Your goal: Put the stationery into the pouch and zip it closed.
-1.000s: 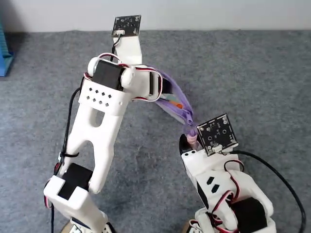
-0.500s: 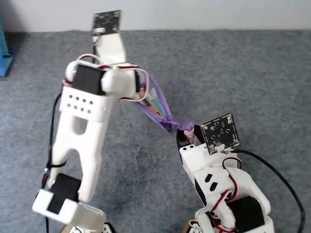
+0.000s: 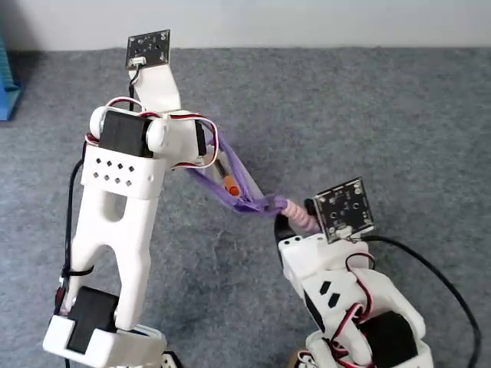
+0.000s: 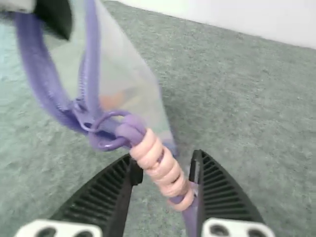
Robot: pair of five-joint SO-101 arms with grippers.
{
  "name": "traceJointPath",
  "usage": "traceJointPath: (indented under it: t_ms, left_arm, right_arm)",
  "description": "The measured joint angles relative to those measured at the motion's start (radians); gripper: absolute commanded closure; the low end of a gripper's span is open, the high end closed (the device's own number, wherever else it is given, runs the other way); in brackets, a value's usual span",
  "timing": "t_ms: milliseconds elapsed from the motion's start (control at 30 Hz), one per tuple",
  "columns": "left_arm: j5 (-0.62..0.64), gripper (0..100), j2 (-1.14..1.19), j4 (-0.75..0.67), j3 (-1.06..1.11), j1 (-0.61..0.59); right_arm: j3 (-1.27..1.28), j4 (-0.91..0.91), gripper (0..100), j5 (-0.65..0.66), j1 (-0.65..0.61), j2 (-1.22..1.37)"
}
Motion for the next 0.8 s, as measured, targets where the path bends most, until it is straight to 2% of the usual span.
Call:
traceJointPath:
  t_ms: [200,467,667,800]
  left_arm:
    - [0.000,99,0.000,0.000,0.000,0.000]
    - [0.000,99,0.000,0.000,0.000,0.000]
    - [0.000,99,-0.002,0.000,0.000,0.000]
    - [0.000,99,-0.002,0.000,0.000,0.000]
  right_arm:
    - [0.080,0.000,74.7,0.000,-0.086,0.017]
    - [0.109,0.000,75.0,0.000,-0.133,0.011]
    - [0.144,-0.080,83.4,0.000,-0.140,0.017]
    - [0.144,-0.054,82.7,0.000,-0.189,0.017]
